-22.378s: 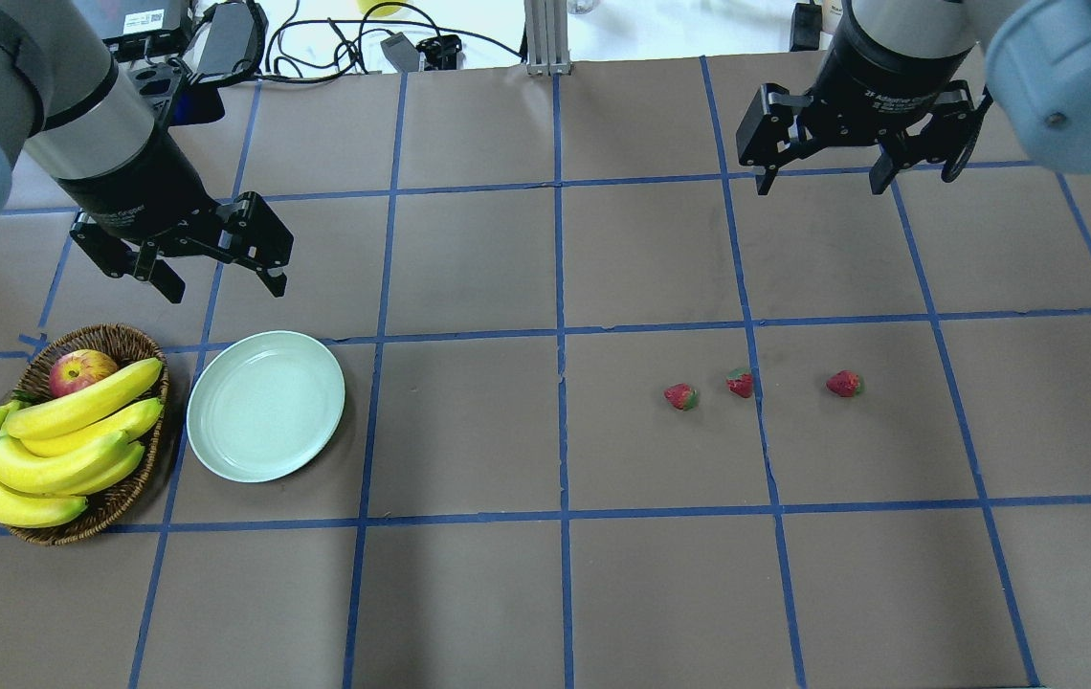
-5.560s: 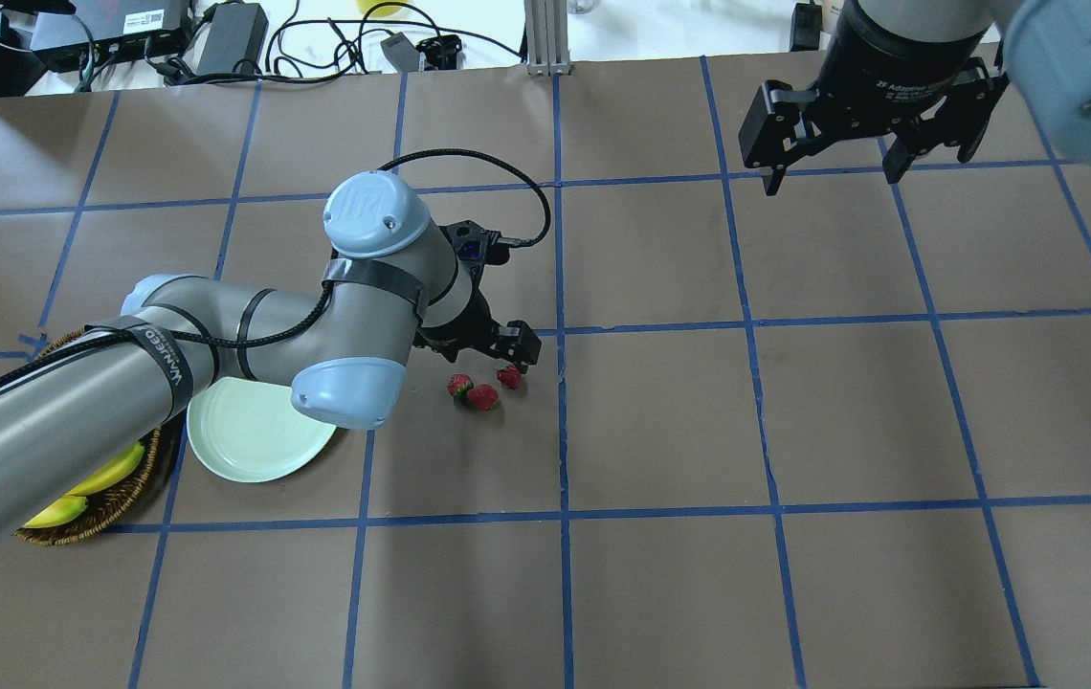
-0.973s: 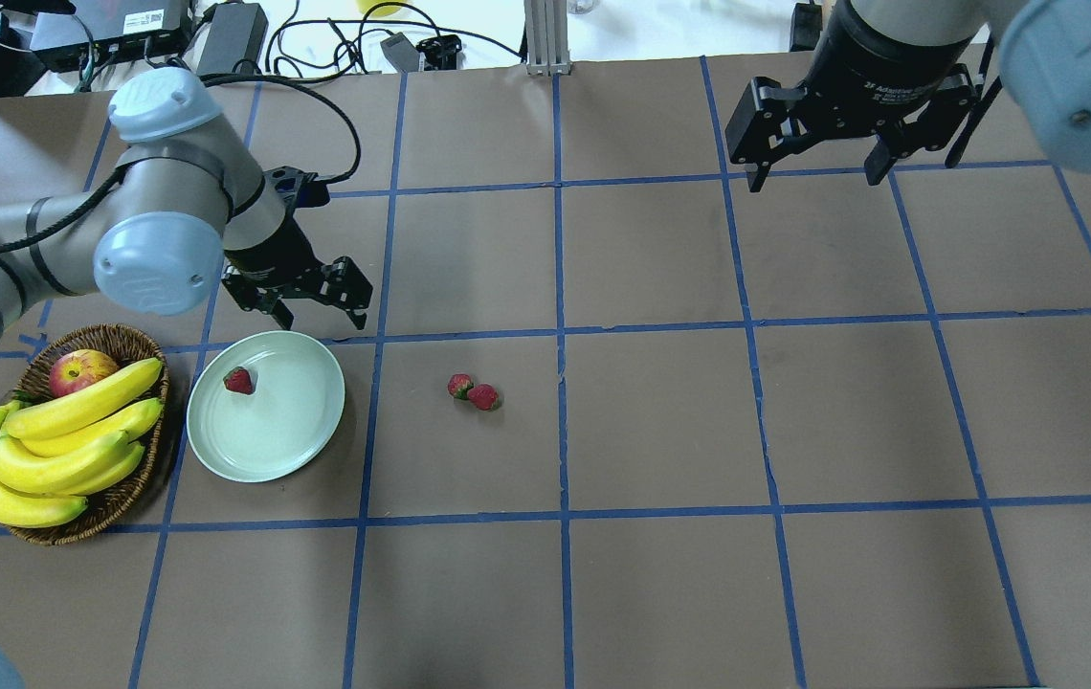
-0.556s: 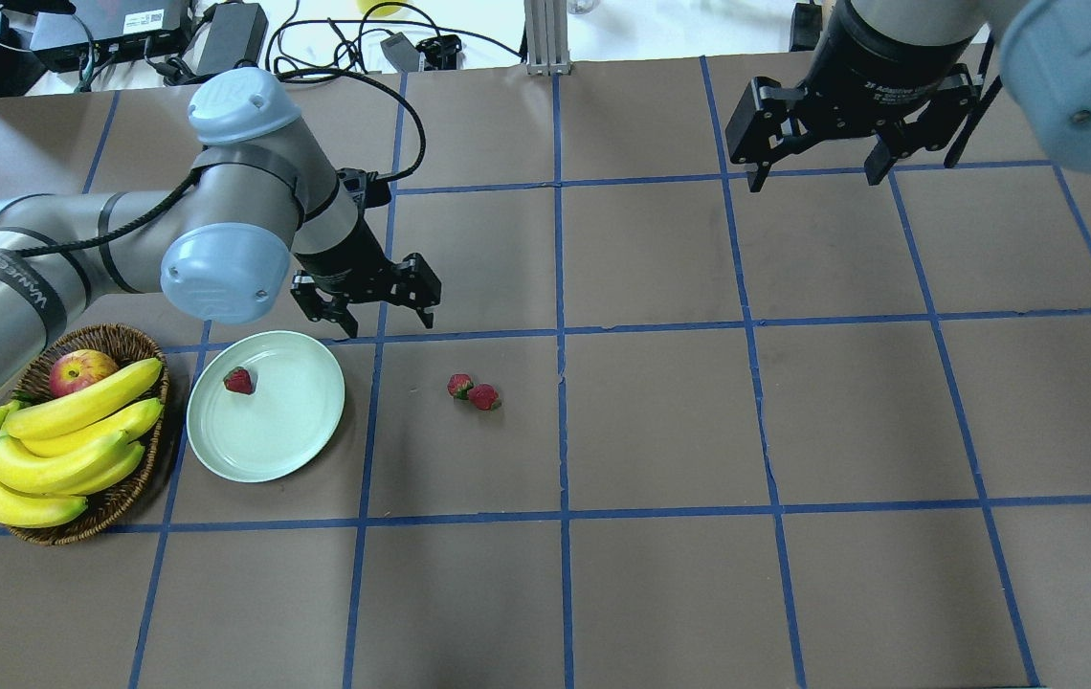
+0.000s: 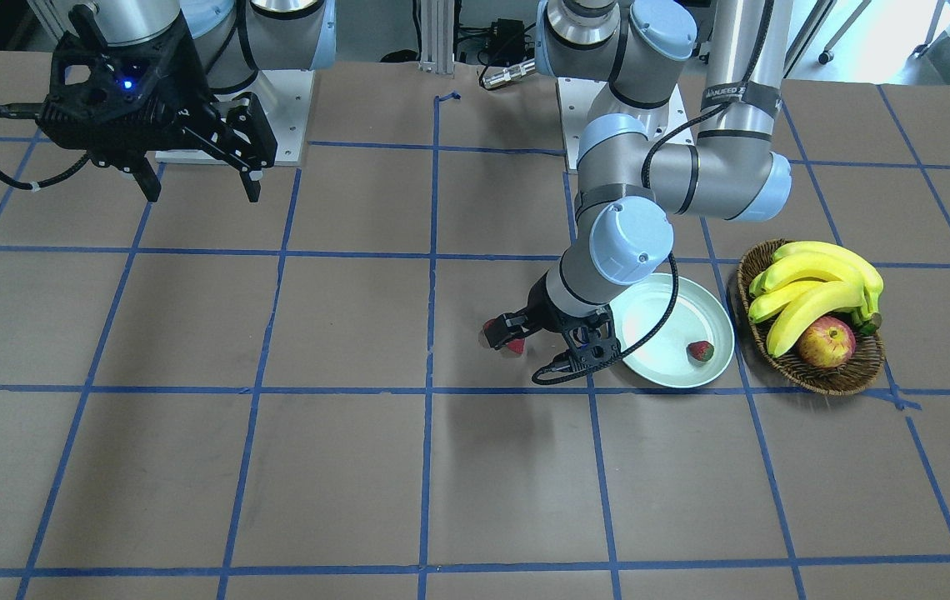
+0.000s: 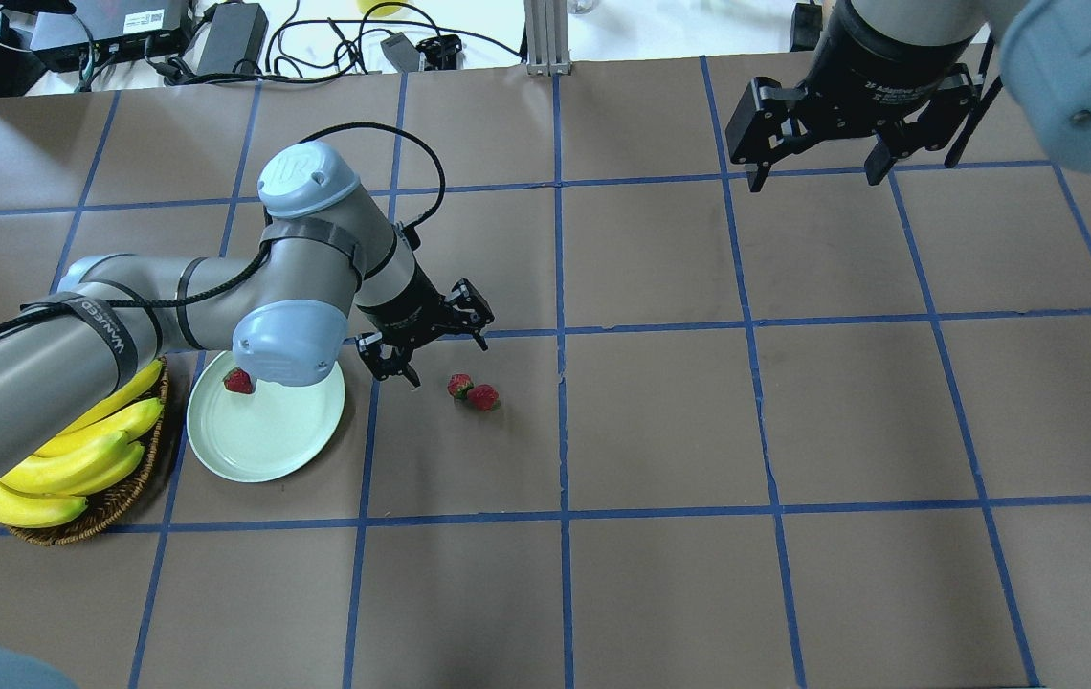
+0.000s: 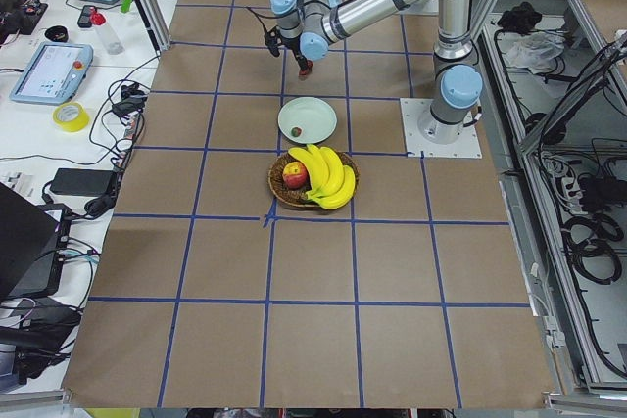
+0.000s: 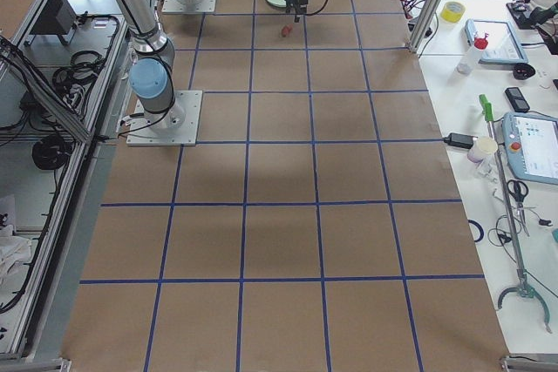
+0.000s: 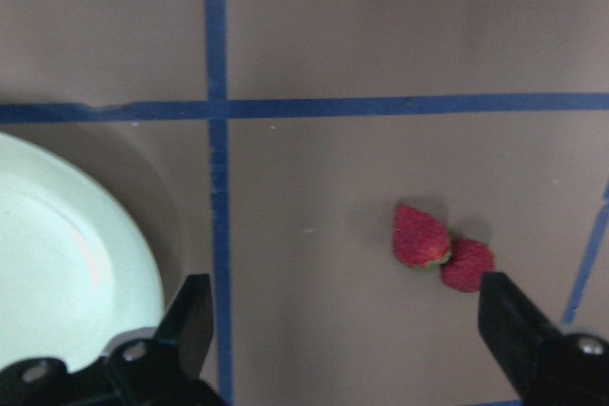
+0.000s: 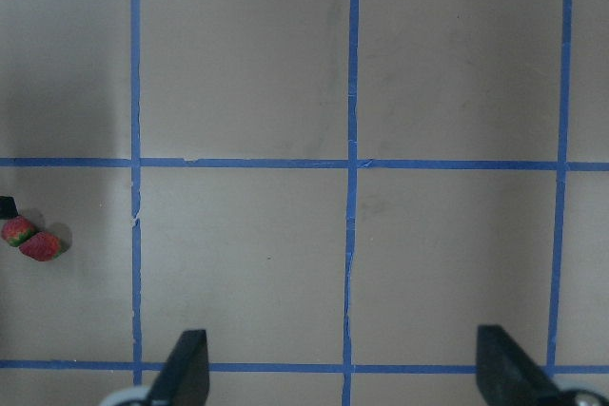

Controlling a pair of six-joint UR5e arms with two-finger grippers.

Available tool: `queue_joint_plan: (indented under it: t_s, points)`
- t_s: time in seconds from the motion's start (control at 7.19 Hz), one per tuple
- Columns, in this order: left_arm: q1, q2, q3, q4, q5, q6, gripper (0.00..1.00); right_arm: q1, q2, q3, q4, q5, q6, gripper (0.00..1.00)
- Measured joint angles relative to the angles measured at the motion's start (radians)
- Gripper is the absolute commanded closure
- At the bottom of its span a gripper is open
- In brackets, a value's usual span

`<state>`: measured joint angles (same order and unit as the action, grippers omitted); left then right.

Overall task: Collect all strawberries into plate
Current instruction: 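Move the left gripper back to the two strawberries and grasp one, then carry the strawberry onto the plate and open the left gripper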

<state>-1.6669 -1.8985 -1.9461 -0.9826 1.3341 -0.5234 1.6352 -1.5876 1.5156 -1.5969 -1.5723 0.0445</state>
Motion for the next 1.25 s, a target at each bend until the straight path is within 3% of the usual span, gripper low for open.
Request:
queue_joint_plan:
  t_s: [0.14,0.28,0.56,1.25]
  points:
    - [0.000,-0.011,-0.016,0.014,-0.004,-0.041,0.00,0.000,0.000,0.000,0.000,0.000,0.000,0.00]
    - [0.000,-0.025,-0.022,0.019,-0.006,-0.066,0.13,0.000,0.000,0.000,0.000,0.000,0.000,0.00]
    - [-0.001,-0.046,-0.022,0.021,-0.008,-0.084,1.00,0.000,0.000,0.000,0.000,0.000,0.000,0.00]
    - [0.000,-0.057,-0.017,0.020,-0.010,-0.156,1.00,0.000,0.000,0.000,0.000,0.000,0.000,0.00]
